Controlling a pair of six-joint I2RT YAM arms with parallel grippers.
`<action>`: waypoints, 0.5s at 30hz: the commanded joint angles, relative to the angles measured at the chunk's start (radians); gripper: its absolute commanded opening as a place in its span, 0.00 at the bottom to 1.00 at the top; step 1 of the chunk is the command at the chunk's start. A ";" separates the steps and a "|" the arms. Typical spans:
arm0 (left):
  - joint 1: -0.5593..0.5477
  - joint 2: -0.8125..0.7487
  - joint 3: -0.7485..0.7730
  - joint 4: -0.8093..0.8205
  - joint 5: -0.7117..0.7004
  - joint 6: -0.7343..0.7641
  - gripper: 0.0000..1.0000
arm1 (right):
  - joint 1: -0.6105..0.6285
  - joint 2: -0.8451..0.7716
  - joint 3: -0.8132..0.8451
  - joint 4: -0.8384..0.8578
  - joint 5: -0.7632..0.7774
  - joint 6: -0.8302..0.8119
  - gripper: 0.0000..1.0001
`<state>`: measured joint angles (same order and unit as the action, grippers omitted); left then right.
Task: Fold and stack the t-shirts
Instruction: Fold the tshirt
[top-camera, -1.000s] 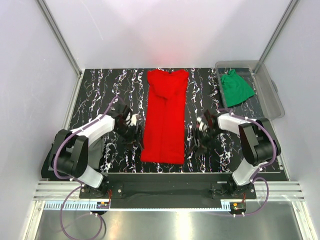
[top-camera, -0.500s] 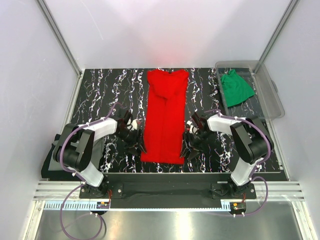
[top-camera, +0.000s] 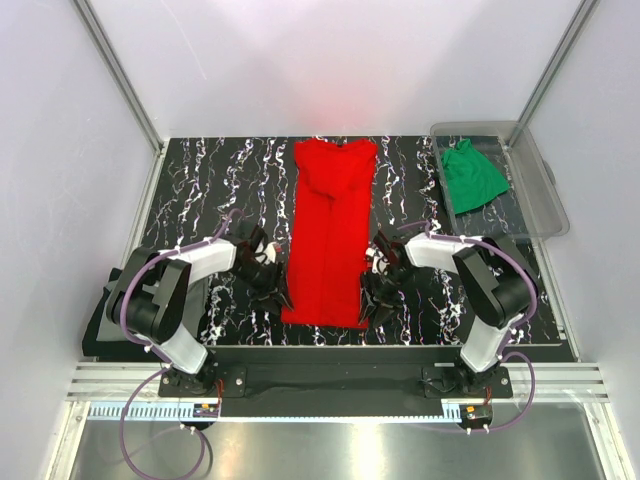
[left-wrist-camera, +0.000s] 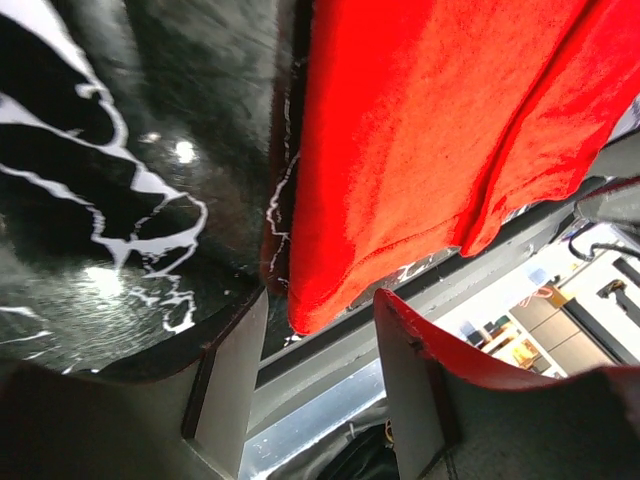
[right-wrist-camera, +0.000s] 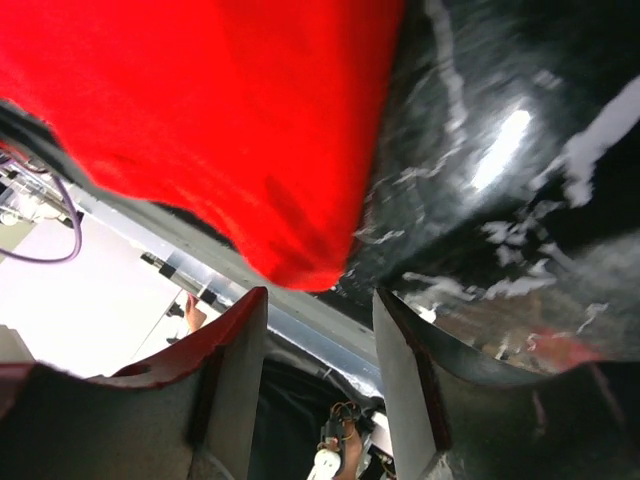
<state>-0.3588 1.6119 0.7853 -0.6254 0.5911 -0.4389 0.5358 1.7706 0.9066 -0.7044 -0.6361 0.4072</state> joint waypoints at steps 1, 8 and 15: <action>-0.020 -0.001 -0.021 0.026 -0.025 0.006 0.52 | 0.012 0.038 0.032 -0.014 0.041 0.015 0.52; -0.020 0.013 -0.011 0.009 -0.039 0.020 0.40 | 0.012 0.078 0.060 0.005 0.041 0.013 0.45; -0.020 0.026 -0.003 0.018 -0.013 0.028 0.23 | 0.016 0.078 0.061 0.026 0.009 0.013 0.18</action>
<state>-0.3740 1.6291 0.7765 -0.6262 0.5789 -0.4232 0.5388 1.8381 0.9451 -0.7086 -0.6373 0.4164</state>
